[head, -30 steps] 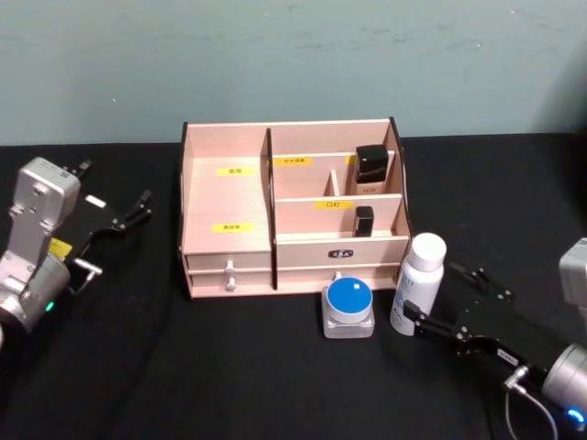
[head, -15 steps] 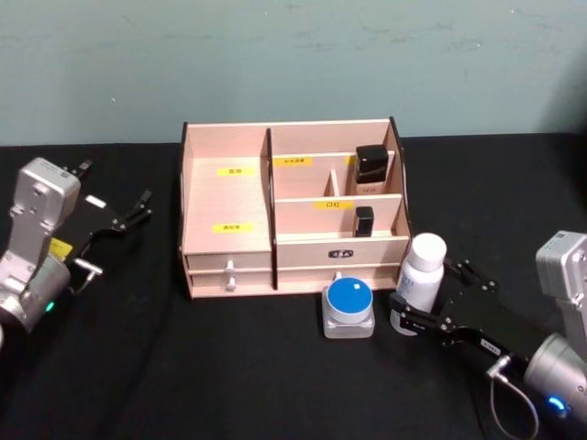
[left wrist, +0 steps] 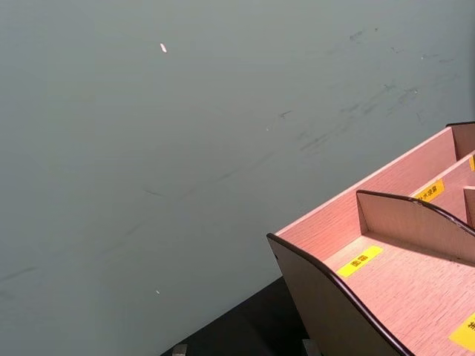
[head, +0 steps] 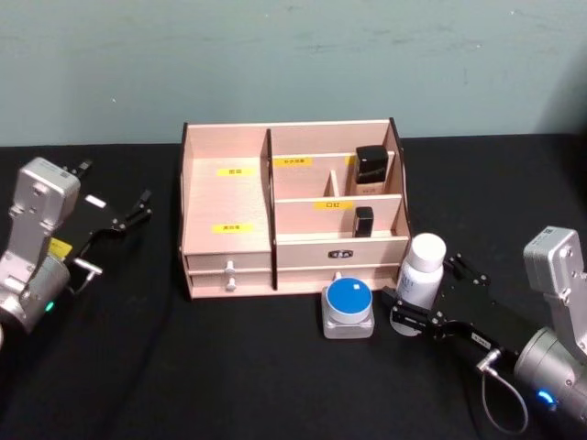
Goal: Pick up the facial cleanser and watermelon frost from the table and place them into the tiered storage box.
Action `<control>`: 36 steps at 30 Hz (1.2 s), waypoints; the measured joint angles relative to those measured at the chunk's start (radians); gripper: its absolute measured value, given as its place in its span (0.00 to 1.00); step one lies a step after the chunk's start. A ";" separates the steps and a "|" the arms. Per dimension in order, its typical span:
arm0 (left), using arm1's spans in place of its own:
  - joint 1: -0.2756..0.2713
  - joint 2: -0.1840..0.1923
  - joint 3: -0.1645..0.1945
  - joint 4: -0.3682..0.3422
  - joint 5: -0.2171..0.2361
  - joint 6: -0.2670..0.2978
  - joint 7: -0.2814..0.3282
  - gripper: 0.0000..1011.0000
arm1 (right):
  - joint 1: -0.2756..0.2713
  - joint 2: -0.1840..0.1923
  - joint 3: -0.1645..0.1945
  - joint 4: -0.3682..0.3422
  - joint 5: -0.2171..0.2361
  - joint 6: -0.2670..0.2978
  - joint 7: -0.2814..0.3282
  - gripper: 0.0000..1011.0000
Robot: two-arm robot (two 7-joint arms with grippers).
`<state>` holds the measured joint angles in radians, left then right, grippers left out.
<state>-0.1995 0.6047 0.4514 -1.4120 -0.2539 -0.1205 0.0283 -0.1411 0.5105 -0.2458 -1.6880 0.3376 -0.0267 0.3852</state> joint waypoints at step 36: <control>0.000 0.000 0.000 0.000 0.000 0.000 0.000 0.99 | -0.001 0.003 0.001 -0.001 0.005 0.000 0.000 0.59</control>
<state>-0.1995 0.6047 0.4514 -1.4120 -0.2539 -0.1205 0.0283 -0.1420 0.5138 -0.2451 -1.6888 0.3423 -0.0267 0.3852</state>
